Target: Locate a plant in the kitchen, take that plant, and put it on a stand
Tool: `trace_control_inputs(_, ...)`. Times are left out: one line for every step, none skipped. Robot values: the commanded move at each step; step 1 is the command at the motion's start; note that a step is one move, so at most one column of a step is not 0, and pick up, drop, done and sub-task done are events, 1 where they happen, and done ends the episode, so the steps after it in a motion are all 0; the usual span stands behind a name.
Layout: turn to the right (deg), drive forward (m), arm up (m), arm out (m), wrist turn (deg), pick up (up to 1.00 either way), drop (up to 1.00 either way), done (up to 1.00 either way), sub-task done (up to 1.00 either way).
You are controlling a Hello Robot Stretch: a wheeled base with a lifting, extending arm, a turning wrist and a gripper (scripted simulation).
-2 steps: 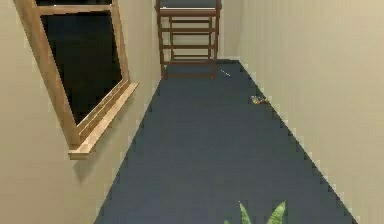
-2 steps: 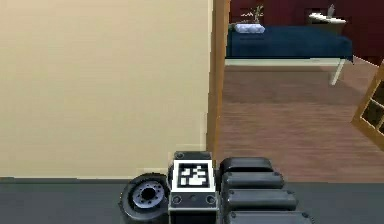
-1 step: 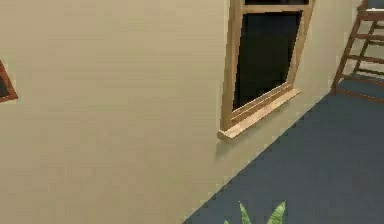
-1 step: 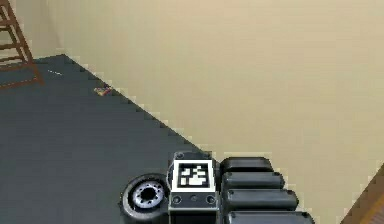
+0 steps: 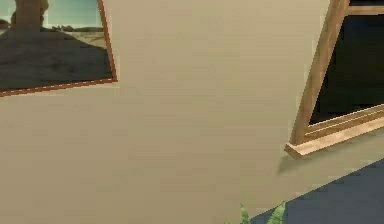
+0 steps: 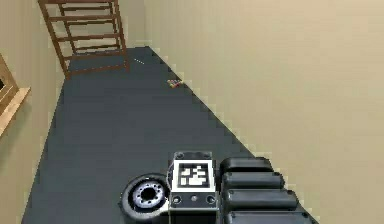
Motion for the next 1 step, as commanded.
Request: trace_control_inputs(-3.0,0.0,0.0,0.0,0.0,0.0,0.0,0.0,0.0)
